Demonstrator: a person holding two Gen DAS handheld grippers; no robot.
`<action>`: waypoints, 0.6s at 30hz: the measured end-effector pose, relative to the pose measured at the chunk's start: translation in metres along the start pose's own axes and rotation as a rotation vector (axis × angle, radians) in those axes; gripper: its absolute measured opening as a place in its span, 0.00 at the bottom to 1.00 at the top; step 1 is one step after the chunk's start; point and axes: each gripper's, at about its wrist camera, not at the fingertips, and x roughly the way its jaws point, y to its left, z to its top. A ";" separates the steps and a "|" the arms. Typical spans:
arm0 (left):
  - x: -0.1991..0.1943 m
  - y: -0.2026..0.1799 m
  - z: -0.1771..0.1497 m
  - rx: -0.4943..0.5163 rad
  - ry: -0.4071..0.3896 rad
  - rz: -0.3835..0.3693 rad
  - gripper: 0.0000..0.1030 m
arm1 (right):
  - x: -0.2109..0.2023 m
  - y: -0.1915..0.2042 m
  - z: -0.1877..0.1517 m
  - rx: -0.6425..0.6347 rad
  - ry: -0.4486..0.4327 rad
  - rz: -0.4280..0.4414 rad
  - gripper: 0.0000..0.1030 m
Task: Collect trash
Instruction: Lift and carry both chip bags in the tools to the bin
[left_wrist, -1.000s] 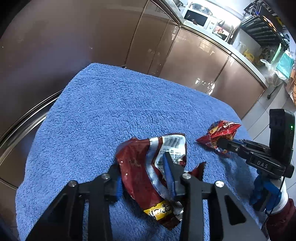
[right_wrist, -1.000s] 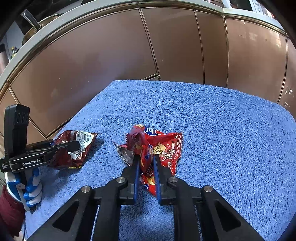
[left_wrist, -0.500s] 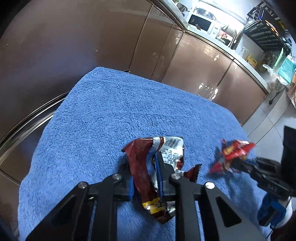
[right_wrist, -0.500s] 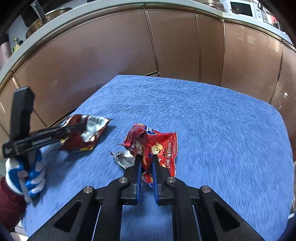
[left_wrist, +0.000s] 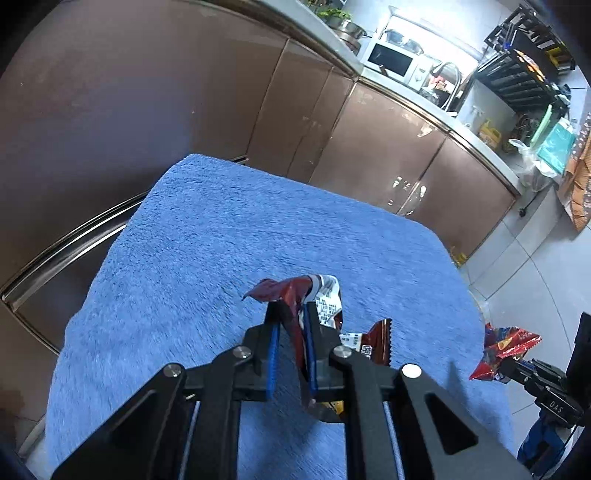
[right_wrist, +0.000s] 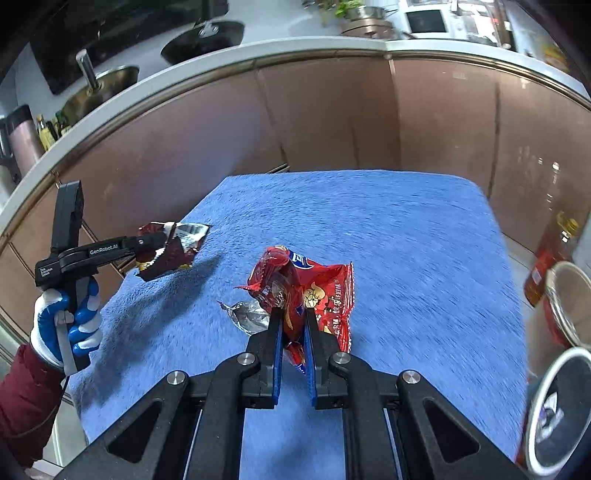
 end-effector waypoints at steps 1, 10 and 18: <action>-0.004 -0.004 -0.002 0.002 0.000 -0.005 0.11 | -0.007 -0.003 -0.003 0.009 -0.008 -0.005 0.10; -0.034 -0.047 -0.020 0.050 -0.001 -0.058 0.11 | -0.082 -0.032 -0.030 0.103 -0.124 -0.080 0.10; -0.050 -0.117 -0.024 0.153 -0.007 -0.124 0.11 | -0.141 -0.065 -0.057 0.184 -0.226 -0.167 0.10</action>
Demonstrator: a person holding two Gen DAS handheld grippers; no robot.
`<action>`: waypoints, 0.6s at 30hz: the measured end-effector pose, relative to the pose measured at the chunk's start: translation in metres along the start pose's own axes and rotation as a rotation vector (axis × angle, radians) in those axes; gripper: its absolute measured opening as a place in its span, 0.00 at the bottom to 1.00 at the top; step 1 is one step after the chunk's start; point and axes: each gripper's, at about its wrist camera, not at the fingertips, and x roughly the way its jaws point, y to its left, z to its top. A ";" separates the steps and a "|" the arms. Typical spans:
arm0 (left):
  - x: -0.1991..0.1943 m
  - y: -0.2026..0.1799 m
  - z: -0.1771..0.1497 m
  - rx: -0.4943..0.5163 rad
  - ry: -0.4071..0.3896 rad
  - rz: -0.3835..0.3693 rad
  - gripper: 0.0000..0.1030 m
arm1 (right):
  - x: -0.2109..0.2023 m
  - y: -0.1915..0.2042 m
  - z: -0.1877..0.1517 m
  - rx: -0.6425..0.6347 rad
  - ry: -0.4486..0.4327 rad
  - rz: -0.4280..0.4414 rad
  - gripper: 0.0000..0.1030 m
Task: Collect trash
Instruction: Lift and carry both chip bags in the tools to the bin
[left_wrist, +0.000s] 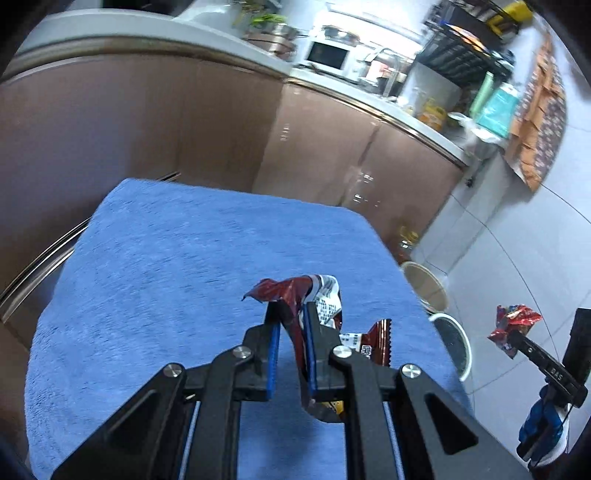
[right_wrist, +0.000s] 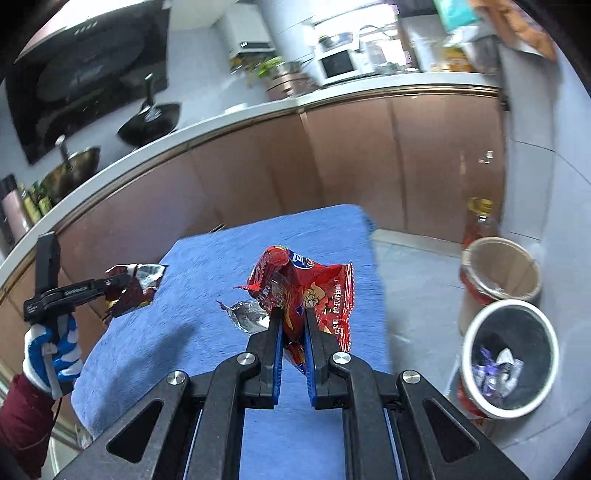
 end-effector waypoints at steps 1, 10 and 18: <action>0.002 -0.014 0.002 0.019 0.004 -0.014 0.11 | -0.006 -0.010 -0.002 0.018 -0.011 -0.015 0.10; 0.052 -0.152 0.013 0.206 0.090 -0.159 0.11 | -0.042 -0.104 -0.019 0.180 -0.094 -0.190 0.10; 0.148 -0.281 0.004 0.381 0.213 -0.242 0.11 | -0.036 -0.180 -0.041 0.287 -0.091 -0.331 0.10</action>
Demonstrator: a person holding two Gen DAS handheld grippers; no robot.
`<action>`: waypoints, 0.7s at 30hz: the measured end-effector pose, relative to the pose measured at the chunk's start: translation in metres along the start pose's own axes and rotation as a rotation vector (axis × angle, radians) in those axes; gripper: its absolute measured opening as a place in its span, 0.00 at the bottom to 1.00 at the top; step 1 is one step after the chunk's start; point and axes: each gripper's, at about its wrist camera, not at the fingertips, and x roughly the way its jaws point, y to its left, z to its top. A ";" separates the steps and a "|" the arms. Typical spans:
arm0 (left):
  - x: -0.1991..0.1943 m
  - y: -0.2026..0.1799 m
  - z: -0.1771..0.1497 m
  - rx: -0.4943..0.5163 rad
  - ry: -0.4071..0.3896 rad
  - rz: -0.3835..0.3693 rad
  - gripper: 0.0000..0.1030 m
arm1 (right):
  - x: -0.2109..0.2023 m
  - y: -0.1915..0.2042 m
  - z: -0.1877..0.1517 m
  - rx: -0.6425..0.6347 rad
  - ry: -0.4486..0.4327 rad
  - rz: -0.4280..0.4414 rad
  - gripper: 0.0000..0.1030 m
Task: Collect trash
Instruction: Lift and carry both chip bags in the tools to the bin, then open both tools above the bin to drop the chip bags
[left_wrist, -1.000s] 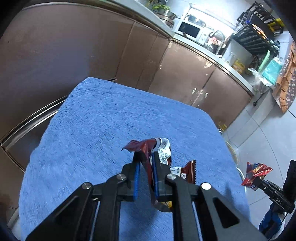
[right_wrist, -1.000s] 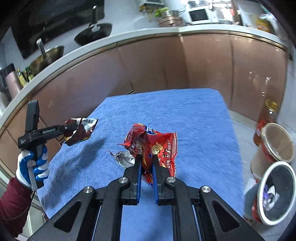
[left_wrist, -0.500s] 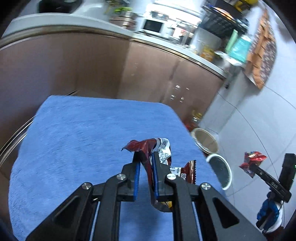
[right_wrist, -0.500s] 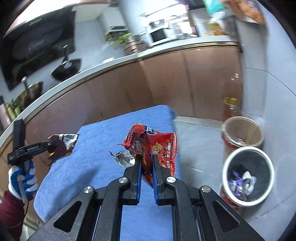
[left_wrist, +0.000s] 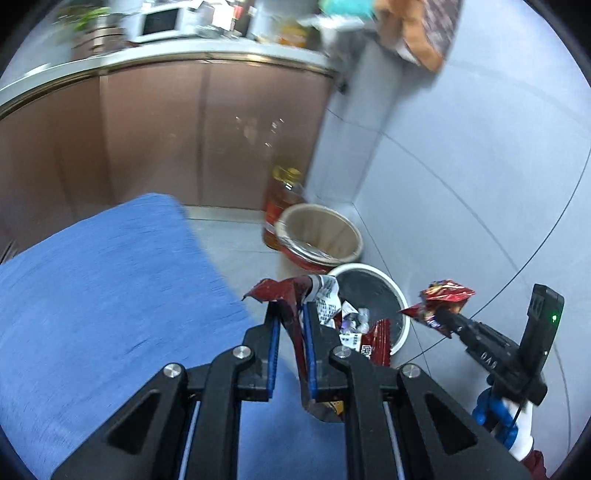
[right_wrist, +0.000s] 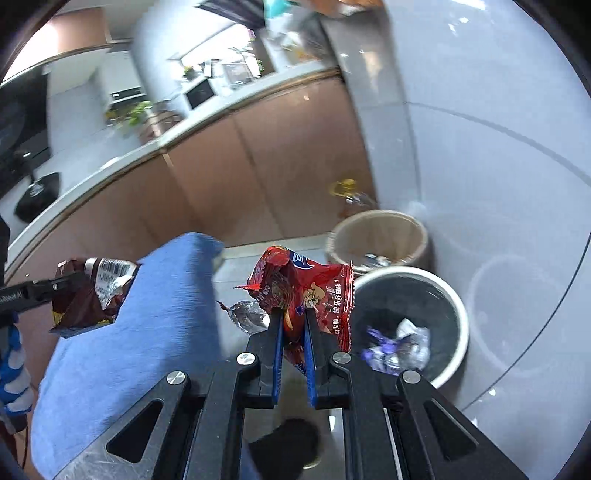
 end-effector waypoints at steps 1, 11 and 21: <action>0.019 -0.011 0.007 0.018 0.021 -0.008 0.11 | 0.006 -0.008 -0.001 0.009 0.007 -0.018 0.10; 0.163 -0.099 0.048 0.124 0.147 -0.021 0.12 | 0.067 -0.071 -0.011 0.095 0.093 -0.130 0.12; 0.249 -0.128 0.059 0.100 0.226 -0.051 0.39 | 0.104 -0.107 -0.021 0.150 0.157 -0.199 0.27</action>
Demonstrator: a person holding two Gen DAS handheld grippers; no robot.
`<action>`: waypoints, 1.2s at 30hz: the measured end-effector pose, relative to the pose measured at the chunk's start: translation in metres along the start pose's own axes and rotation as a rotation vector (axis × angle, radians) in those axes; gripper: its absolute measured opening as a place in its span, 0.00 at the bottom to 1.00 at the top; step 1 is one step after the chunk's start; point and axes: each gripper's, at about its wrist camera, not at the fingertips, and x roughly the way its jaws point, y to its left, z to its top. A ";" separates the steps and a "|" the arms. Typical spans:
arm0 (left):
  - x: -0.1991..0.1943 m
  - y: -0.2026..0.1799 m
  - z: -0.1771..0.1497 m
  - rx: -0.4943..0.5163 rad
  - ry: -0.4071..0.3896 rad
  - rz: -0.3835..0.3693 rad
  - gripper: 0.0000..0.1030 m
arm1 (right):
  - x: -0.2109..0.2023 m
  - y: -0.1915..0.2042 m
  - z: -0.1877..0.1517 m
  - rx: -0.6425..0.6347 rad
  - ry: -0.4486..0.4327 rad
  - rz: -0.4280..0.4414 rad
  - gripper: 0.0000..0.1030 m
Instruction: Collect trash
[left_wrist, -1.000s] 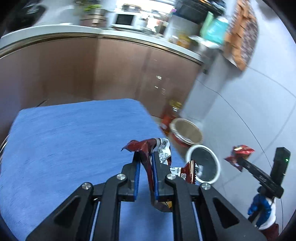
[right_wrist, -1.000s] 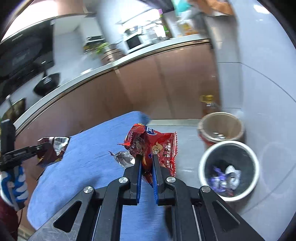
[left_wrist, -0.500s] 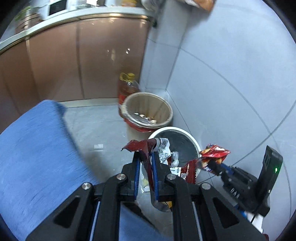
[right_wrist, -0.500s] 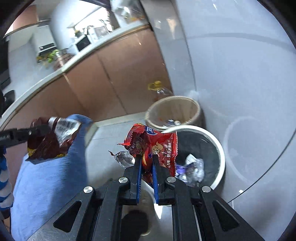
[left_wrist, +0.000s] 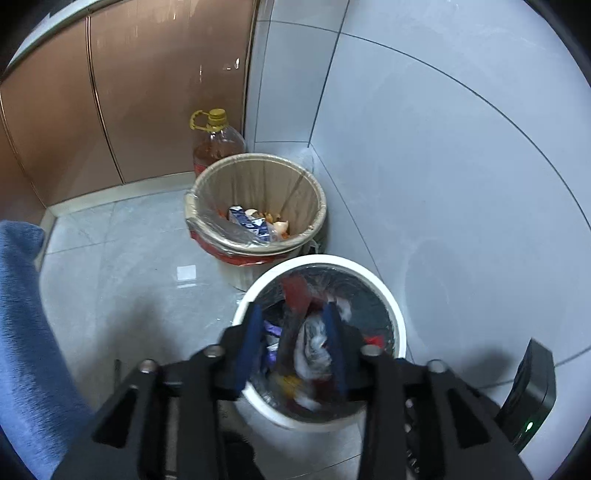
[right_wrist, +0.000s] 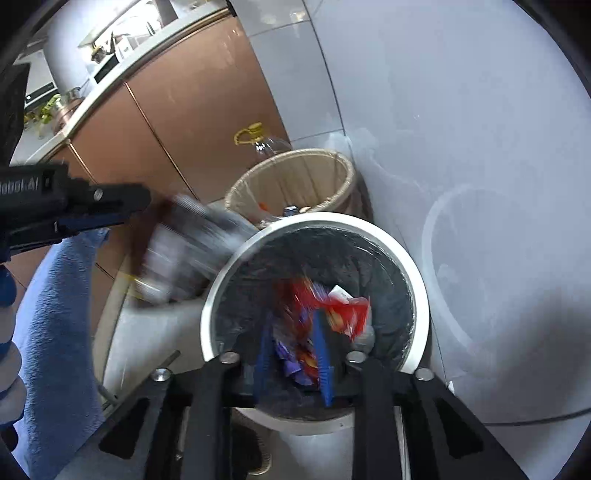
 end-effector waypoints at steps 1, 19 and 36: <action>0.002 0.000 -0.001 -0.006 -0.002 -0.006 0.42 | 0.001 -0.001 -0.001 0.002 0.001 -0.004 0.28; -0.152 0.039 -0.052 -0.083 -0.240 0.072 0.55 | -0.091 0.077 -0.006 -0.125 -0.131 -0.009 0.79; -0.341 0.114 -0.218 -0.204 -0.468 0.430 0.66 | -0.211 0.207 -0.065 -0.416 -0.275 0.129 1.00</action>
